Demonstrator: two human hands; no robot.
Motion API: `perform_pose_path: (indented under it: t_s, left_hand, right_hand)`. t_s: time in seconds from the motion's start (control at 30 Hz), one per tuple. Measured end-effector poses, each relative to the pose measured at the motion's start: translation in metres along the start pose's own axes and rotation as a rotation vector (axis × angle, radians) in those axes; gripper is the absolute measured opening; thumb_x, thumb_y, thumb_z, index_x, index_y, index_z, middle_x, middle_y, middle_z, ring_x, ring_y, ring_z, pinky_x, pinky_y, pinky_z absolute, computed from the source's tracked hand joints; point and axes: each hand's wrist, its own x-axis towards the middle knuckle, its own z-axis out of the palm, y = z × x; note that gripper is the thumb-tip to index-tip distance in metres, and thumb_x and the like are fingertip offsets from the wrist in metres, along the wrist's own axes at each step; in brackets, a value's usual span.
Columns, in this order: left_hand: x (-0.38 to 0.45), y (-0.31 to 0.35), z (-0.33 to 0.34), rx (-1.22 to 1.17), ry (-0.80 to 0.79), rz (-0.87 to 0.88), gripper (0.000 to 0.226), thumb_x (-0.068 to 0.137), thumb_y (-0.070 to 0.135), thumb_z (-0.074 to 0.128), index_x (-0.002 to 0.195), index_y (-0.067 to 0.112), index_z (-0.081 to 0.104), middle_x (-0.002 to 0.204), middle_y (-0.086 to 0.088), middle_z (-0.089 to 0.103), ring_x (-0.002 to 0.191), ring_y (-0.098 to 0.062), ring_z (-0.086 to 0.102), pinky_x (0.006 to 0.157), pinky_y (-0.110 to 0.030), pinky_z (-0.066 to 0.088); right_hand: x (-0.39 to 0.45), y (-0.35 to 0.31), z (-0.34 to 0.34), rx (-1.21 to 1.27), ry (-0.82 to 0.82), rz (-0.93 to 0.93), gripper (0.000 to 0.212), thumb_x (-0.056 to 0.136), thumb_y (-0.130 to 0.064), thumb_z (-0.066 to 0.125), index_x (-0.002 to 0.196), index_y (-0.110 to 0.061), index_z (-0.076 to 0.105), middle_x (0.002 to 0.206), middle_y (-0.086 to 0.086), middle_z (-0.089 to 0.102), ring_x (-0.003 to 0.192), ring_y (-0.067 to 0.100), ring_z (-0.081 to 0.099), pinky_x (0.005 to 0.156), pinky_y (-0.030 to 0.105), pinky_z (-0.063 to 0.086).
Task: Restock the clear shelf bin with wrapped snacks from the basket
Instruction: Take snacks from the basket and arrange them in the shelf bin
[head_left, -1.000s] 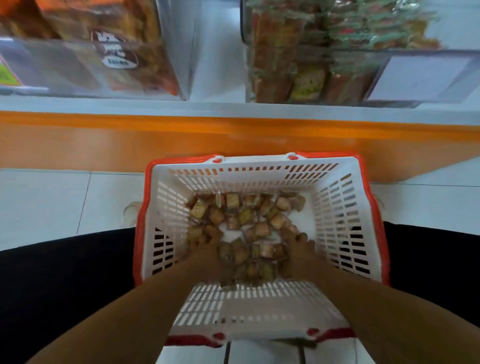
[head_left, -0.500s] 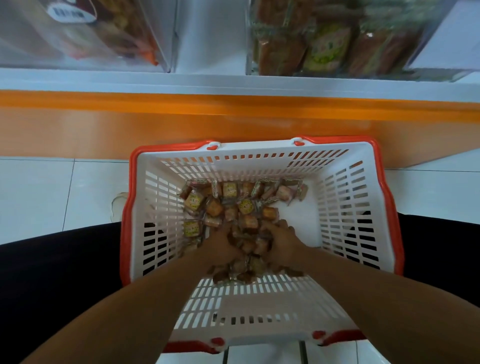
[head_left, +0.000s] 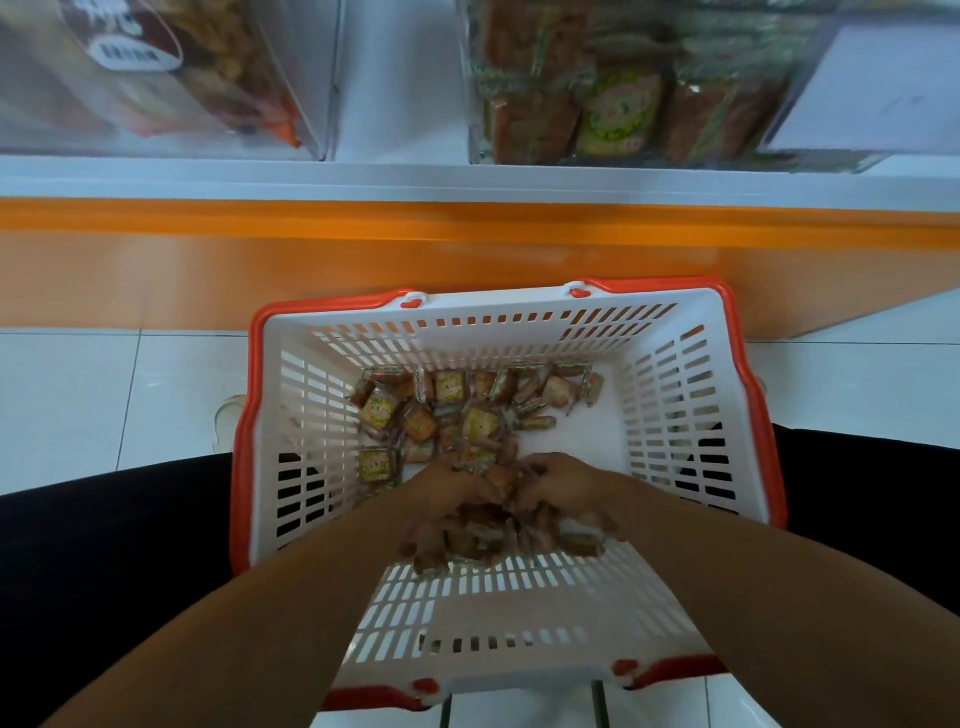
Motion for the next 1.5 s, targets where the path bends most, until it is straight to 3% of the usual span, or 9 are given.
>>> perform_pose_path:
  t_s: [0.23, 0.33, 0.47, 0.57, 0.77, 0.9, 1.17, 1.37, 1.5]
  left_hand:
    - [-0.012, 0.019, 0.002, -0.211, -0.056, -0.104, 0.025, 0.078, 0.000, 0.071, 0.102, 0.002, 0.078, 0.108, -0.016, 0.076, 0.102, -0.032, 0.073, 0.095, -0.050, 0.057]
    - [-0.029, 0.035, -0.004, -0.176, -0.073, -0.082, 0.018, 0.080, -0.002, 0.067, 0.094, 0.001, 0.079, 0.104, -0.017, 0.076, 0.089, -0.027, 0.076, 0.078, -0.040, 0.062]
    - [-0.063, 0.074, -0.013, -0.098, -0.185, -0.015, 0.033, 0.076, 0.001, 0.070, 0.108, 0.000, 0.074, 0.111, -0.021, 0.073, 0.099, -0.032, 0.070, 0.091, -0.044, 0.056]
    - [-0.101, 0.109, -0.017, -0.086, -0.265, 0.063, 0.020, 0.079, 0.001, 0.065, 0.089, 0.009, 0.080, 0.090, -0.012, 0.077, 0.078, -0.024, 0.075, 0.068, -0.034, 0.060]
    - [-0.197, 0.179, 0.000, 0.068, -0.317, 0.205, 0.023, 0.074, -0.001, 0.065, 0.083, 0.012, 0.082, 0.086, -0.006, 0.077, 0.075, -0.016, 0.074, 0.069, -0.029, 0.062]
    - [-0.256, 0.209, 0.021, 0.168, -0.328, 0.289, 0.018, 0.070, 0.003, 0.065, 0.077, 0.009, 0.080, 0.082, -0.008, 0.075, 0.075, -0.018, 0.071, 0.061, -0.025, 0.057]
    - [-0.309, 0.225, 0.017, 0.080, -0.336, 0.417, 0.041, 0.076, 0.007, 0.078, 0.116, 0.006, 0.069, 0.107, -0.016, 0.071, 0.093, -0.024, 0.070, 0.075, -0.032, 0.060]
    - [-0.302, 0.232, 0.031, -0.005, -0.269, 0.392, 0.030, 0.063, 0.022, 0.080, 0.091, 0.013, 0.079, 0.094, -0.011, 0.076, 0.082, -0.019, 0.074, 0.067, -0.029, 0.061]
    - [-0.296, 0.227, 0.037, -0.057, -0.307, 0.385, 0.039, 0.063, 0.024, 0.081, 0.100, 0.014, 0.080, 0.102, -0.014, 0.074, 0.085, -0.023, 0.073, 0.064, -0.029, 0.060]
  right_hand:
    - [-0.019, -0.017, -0.004, 0.214, -0.064, 0.036, 0.028, 0.084, -0.005, 0.070, 0.105, -0.023, 0.070, 0.096, 0.013, 0.077, 0.081, 0.031, 0.075, 0.061, 0.036, 0.060]
    - [-0.044, -0.038, -0.010, 0.026, -0.026, -0.012, 0.029, 0.081, -0.005, 0.076, 0.101, -0.026, 0.073, 0.097, 0.005, 0.076, 0.085, 0.024, 0.076, 0.064, 0.036, 0.061]
    - [-0.101, -0.091, -0.027, -0.208, -0.082, -0.052, 0.040, 0.087, 0.004, 0.067, 0.116, -0.023, 0.064, 0.106, 0.011, 0.072, 0.091, 0.029, 0.074, 0.073, 0.038, 0.061]
    - [-0.159, -0.132, -0.034, -0.424, -0.014, -0.114, 0.049, 0.088, 0.009, 0.061, 0.127, -0.020, 0.057, 0.111, 0.012, 0.066, 0.089, 0.028, 0.072, 0.069, 0.033, 0.061]
    - [-0.278, -0.193, -0.030, -0.474, 0.159, -0.513, 0.038, 0.077, -0.010, 0.084, 0.110, -0.024, 0.072, 0.120, -0.011, 0.066, 0.110, 0.007, 0.061, 0.083, 0.021, 0.054]
    - [-0.320, -0.204, -0.026, -0.381, 0.245, -0.773, 0.040, 0.078, -0.020, 0.084, 0.112, -0.037, 0.074, 0.113, -0.022, 0.070, 0.105, -0.003, 0.065, 0.077, 0.018, 0.057]
    - [-0.342, -0.226, -0.026, -0.381, 0.306, -1.005, 0.029, 0.075, -0.018, 0.086, 0.097, -0.033, 0.076, 0.095, -0.014, 0.076, 0.090, 0.004, 0.071, 0.075, 0.022, 0.059]
    - [-0.346, -0.228, -0.028, -0.443, 0.285, -1.042, 0.037, 0.071, -0.009, 0.088, 0.099, -0.030, 0.076, 0.088, -0.008, 0.077, 0.084, 0.015, 0.073, 0.074, 0.028, 0.061]
    - [-0.343, -0.231, -0.024, -0.451, 0.312, -0.998, 0.046, 0.064, -0.008, 0.092, 0.101, -0.026, 0.072, 0.097, -0.005, 0.075, 0.086, 0.013, 0.073, 0.083, 0.037, 0.059]
